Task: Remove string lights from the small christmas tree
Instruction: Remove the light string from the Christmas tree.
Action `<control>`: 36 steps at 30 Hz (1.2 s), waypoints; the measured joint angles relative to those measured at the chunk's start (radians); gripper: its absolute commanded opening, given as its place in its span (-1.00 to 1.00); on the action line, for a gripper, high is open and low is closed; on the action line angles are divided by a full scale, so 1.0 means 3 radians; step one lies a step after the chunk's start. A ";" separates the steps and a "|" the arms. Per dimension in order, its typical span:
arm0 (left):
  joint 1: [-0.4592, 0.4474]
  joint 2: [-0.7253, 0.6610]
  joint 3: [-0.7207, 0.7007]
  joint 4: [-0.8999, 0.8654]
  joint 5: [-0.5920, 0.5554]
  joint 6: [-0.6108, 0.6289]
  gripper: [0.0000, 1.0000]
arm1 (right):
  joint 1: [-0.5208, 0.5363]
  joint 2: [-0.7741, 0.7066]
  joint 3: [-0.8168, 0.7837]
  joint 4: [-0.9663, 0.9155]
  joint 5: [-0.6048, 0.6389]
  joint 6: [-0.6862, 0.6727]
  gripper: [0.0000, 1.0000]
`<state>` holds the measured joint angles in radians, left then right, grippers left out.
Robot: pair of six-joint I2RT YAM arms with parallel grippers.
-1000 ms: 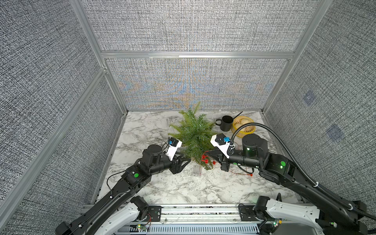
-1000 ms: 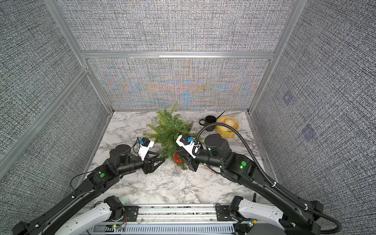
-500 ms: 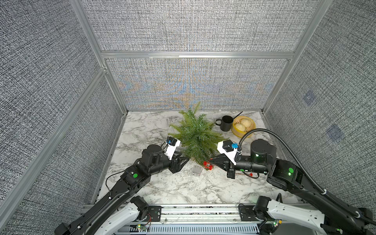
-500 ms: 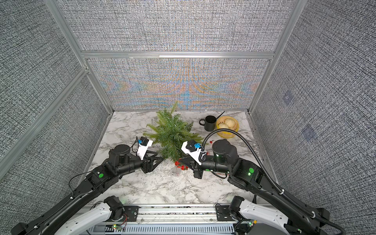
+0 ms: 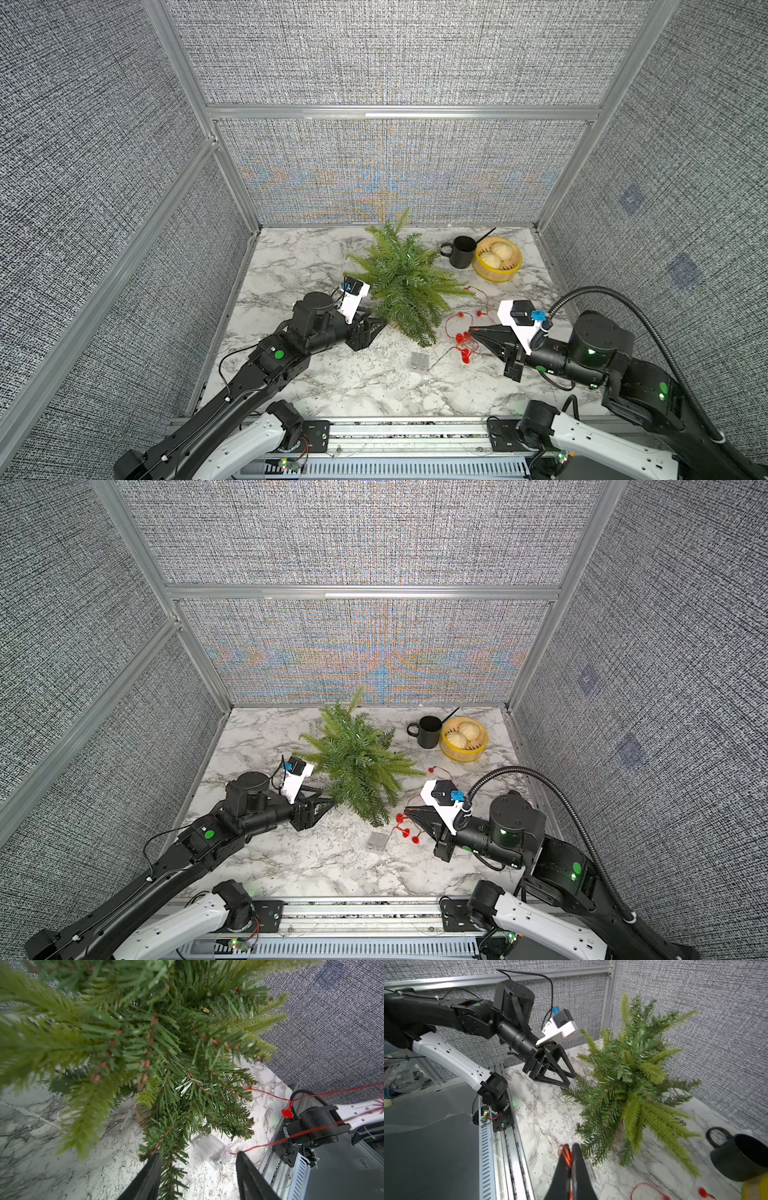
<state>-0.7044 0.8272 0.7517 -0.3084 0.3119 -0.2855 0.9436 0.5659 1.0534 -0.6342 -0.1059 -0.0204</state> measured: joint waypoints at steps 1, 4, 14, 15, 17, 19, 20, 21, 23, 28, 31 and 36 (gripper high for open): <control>0.0000 0.0004 0.0000 -0.0001 -0.0009 0.0000 0.17 | 0.0000 -0.0033 0.0000 -0.0045 0.0067 0.0013 -1.00; 0.0000 0.0015 0.0018 -0.0008 -0.0011 0.0000 0.17 | 0.0001 -0.0071 0.0022 -0.0149 0.0294 0.0057 -1.00; 0.0000 0.0024 0.0046 -0.0027 -0.0085 0.0005 0.17 | -0.0182 0.0329 0.0184 -0.0456 0.1751 0.0230 -1.00; 0.0000 0.0023 0.0051 -0.0036 -0.0085 0.0005 0.17 | -0.0312 0.0389 0.0186 -0.0458 0.1830 0.0251 -1.00; 0.0000 0.0020 0.0065 -0.0055 -0.0149 0.0017 0.17 | -0.0687 0.0554 0.0207 -0.0467 0.1821 0.0305 -1.00; 0.0001 0.0008 0.0079 -0.0084 -0.0170 0.0017 0.17 | -0.1240 0.0721 0.0216 -0.0460 0.1639 0.0374 -1.00; 0.0000 0.0001 0.0081 -0.0097 -0.0177 0.0017 0.17 | -0.1467 0.0782 0.0206 -0.0450 0.1534 0.0406 -1.00; 0.0000 -0.0004 0.0080 -0.0106 -0.0191 0.0017 0.17 | -0.1722 0.0841 0.0183 -0.0432 0.1427 0.0450 -1.00; 0.0000 -0.0017 0.0080 -0.0131 -0.0195 0.0017 0.18 | -0.2099 0.0956 0.0163 -0.0379 0.1209 0.0523 -1.00; 0.0000 -0.0047 0.0079 -0.0174 -0.0216 0.0018 0.18 | -0.2748 0.1336 0.0215 -0.0153 0.0769 0.0657 -1.00; 0.0000 -0.0048 0.0076 -0.0174 -0.0229 0.0018 0.19 | -0.2889 0.1503 0.0329 -0.0014 0.0670 0.0682 -1.00; 0.0000 -0.0027 0.0041 -0.0188 -0.0220 0.0017 0.20 | -0.3081 0.1862 0.0538 0.0150 0.0593 0.0683 -1.00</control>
<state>-0.7044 0.8192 0.7639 -0.3649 0.2459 -0.2806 0.0193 1.1244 1.2148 -0.5892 0.0719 0.1844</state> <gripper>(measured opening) 0.599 0.050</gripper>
